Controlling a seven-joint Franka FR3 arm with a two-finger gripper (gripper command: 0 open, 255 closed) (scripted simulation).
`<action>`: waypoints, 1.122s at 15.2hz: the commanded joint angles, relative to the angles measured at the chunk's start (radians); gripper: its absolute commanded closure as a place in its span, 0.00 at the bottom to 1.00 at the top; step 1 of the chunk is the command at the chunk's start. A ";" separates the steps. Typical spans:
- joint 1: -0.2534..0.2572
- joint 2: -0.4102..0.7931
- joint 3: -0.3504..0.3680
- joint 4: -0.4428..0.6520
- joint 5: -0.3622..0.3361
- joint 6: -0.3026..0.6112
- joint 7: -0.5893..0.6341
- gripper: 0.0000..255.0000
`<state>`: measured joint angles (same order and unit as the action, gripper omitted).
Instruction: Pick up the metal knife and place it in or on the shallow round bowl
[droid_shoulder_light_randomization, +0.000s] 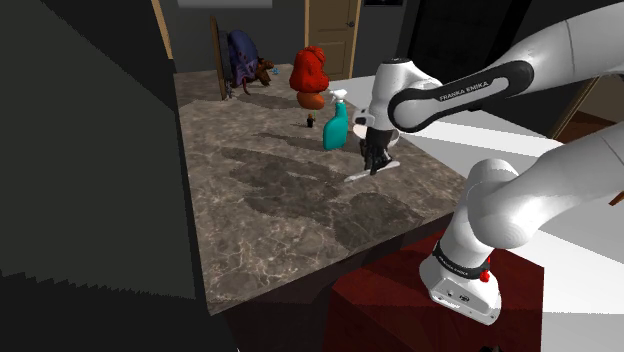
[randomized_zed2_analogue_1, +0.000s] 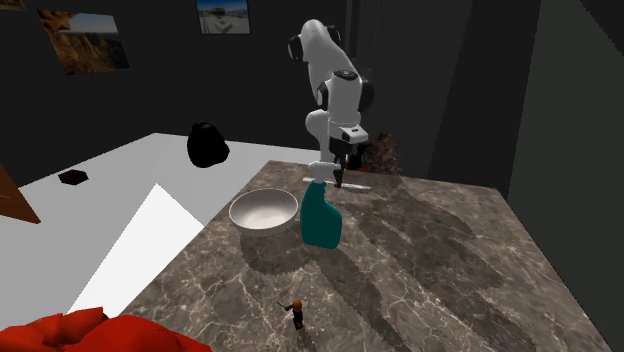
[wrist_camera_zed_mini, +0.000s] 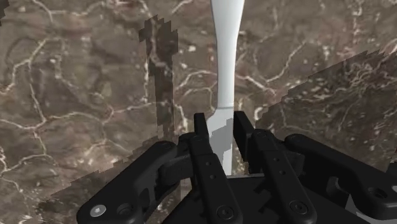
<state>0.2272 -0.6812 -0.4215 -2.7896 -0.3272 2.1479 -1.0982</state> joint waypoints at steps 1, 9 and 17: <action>0.000 -0.015 0.005 0.018 0.005 -0.032 -0.004 1.00; 0.006 -0.064 0.036 0.097 0.031 -0.160 -0.008 1.00; 0.013 -0.087 0.061 0.178 0.052 -0.264 -0.012 1.00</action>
<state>0.2406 -0.7651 -0.3624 -2.6179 -0.2764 1.8935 -1.1094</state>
